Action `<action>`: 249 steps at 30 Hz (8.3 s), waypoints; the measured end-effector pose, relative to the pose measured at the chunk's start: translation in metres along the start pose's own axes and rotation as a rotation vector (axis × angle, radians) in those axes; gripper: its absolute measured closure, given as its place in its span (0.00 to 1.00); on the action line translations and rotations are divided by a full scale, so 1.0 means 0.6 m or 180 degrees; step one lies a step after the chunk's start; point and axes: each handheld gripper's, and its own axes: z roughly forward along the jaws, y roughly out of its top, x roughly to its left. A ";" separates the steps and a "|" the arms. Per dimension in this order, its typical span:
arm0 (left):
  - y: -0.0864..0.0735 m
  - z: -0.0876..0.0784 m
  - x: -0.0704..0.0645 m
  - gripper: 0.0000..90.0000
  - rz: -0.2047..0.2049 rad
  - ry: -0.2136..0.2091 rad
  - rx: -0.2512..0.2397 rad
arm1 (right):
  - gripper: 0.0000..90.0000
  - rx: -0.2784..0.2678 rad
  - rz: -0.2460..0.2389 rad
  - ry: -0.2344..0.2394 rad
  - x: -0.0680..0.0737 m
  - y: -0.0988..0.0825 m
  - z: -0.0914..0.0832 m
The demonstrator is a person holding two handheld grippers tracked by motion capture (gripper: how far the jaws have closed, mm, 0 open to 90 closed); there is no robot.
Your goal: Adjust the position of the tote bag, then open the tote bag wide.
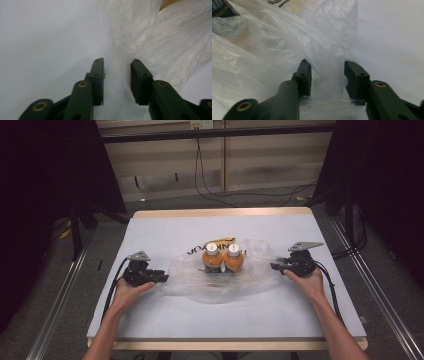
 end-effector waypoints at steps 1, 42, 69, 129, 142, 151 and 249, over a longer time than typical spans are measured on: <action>0.000 -0.004 0.000 0.67 -0.0015 0.0012 -0.0051 | 0.60 -0.0047 0.0002 -0.0014 0.002 0.002 -0.003; 0.068 -0.071 -0.077 0.52 0.0254 -0.0387 -0.0976 | 0.20 -0.0366 0.0022 0.0124 0.032 0.000 -0.133; 0.048 -0.042 -0.058 0.99 0.0155 -0.0116 -0.0655 | 0.25 -0.0398 -0.0086 0.0144 0.046 -0.013 -0.152; 0.105 0.133 -0.105 1.00 0.1096 0.0179 0.0772 | 1.00 0.1046 -0.1097 0.0366 0.100 0.086 0.092; 0.073 0.090 -0.080 1.00 0.1087 0.0291 0.0813 | 1.00 0.1243 -0.1278 -0.0017 0.077 0.077 0.066; 0.051 0.058 -0.069 1.00 0.1192 0.0367 0.0907 | 1.00 0.1301 -0.1387 -0.0043 0.074 0.075 0.060; 0.078 0.030 -0.155 0.99 0.0697 -0.0497 -0.0426 | 1.00 -0.0156 -0.0616 0.0755 0.093 0.096 -0.023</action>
